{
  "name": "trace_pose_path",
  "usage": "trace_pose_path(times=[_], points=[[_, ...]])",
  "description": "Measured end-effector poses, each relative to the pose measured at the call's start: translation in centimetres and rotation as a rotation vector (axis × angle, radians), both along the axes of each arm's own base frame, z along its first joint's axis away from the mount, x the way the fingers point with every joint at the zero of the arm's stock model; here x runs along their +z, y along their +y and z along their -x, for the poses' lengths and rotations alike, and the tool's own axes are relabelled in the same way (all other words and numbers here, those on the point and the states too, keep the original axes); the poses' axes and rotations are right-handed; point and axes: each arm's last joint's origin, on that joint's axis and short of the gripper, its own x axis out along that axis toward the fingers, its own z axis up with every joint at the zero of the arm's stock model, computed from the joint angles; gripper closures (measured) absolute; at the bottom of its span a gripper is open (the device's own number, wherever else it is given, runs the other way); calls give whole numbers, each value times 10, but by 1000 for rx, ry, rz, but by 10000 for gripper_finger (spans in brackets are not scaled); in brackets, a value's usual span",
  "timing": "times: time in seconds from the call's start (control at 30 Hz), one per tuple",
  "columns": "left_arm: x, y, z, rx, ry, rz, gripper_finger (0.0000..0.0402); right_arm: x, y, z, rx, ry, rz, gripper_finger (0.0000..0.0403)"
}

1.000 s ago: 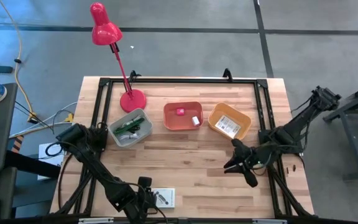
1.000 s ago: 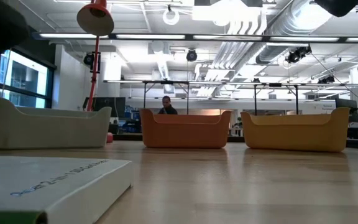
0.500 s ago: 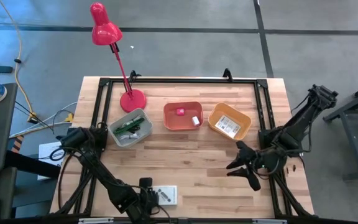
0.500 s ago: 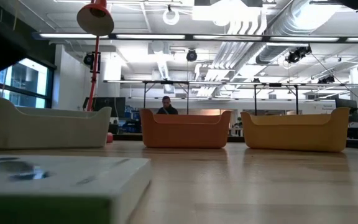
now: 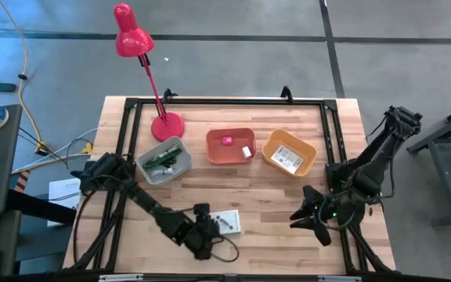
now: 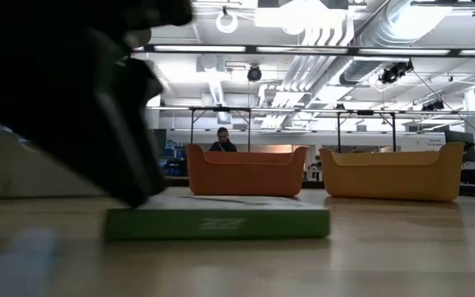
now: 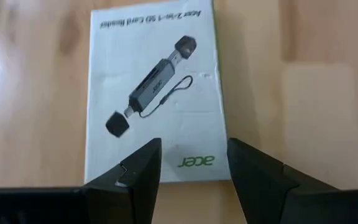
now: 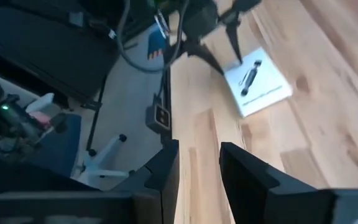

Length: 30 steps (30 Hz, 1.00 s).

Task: Pick and place items into bin
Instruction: Put the white box on top of the other white box in the yellow bin

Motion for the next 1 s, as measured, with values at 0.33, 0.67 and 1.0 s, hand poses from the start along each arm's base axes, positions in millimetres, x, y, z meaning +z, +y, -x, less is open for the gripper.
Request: trace_pose_path(times=[0.33, 0.67, 1.0], points=[[12, 40, -40, 42, -198, 40, 229, -42, 31, -8, -69, 166, -1, 297], [6, 31, -21, -212, 88, 46, 229, -61, 51, -9, -86, 193, -16, 297], [-3, 12, -19, -98, 17, 60, 229, -60, 50, -11, -112, 153, 7, 297]])
